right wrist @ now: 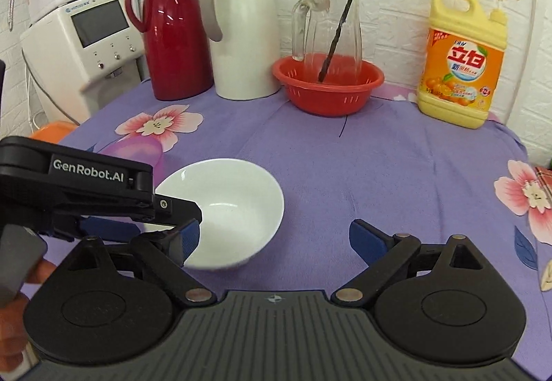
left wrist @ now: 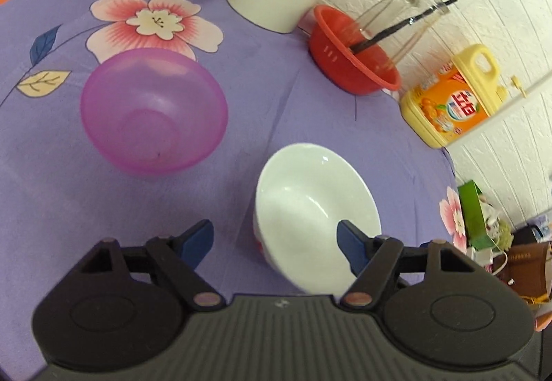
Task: Organize plates and bowls
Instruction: 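Move the left gripper to the white rice bowl rim and close it, then carry the rice bowl into the steel bowl and open the left gripper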
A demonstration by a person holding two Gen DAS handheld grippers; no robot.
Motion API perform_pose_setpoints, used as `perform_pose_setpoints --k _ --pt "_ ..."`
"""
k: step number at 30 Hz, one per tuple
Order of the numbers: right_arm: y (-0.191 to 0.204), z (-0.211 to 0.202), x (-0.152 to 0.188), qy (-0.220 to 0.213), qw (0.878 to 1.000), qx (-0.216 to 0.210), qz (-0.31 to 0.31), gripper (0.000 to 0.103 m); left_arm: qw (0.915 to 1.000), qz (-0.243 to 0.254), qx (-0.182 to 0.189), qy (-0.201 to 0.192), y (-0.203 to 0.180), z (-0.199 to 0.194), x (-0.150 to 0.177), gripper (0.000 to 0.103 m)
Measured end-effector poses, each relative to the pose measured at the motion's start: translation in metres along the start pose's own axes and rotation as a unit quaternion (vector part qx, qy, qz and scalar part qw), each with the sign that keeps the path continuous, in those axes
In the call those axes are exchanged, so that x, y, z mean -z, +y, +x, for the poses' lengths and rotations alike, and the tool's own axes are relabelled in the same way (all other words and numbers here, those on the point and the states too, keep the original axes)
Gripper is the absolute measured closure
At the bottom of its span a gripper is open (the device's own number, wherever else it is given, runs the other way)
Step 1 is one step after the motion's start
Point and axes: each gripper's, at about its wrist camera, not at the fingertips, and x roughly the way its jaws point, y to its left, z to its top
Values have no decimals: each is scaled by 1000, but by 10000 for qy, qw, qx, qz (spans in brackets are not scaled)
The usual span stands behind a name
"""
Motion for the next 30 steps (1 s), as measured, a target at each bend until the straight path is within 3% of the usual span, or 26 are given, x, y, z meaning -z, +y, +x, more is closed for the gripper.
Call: perform_pose_setpoints --k 6,10,11,12,14,15,16,25,30 --pt "-5 30 1 342 9992 -228 6 0 9999 79 -70 71 2 15 -2 42" --pt "-1 42 2 440 9982 -404 4 0 9996 283 -4 88 -3 19 0 62" --pt "0 45 3 466 9980 -438 -14 5 9994 327 24 107 -5 21 0 69" --pt "2 47 4 498 9975 -503 -20 19 9992 371 56 127 -6 22 0 71" --pt "5 49 4 471 9971 -587 -69 33 9991 389 107 141 -8 25 0 80" --pt "6 48 4 476 9968 -633 -78 47 9990 399 130 165 -8 26 -1 80" --pt "8 47 3 499 9966 -641 -115 48 9989 429 118 179 -8 26 -1 80" --pt "12 16 6 406 9979 -468 -182 47 9972 613 350 257 -19 1 11 81" --pt "10 -21 20 302 9988 -379 -50 45 9949 744 597 312 -32 -31 39 81"
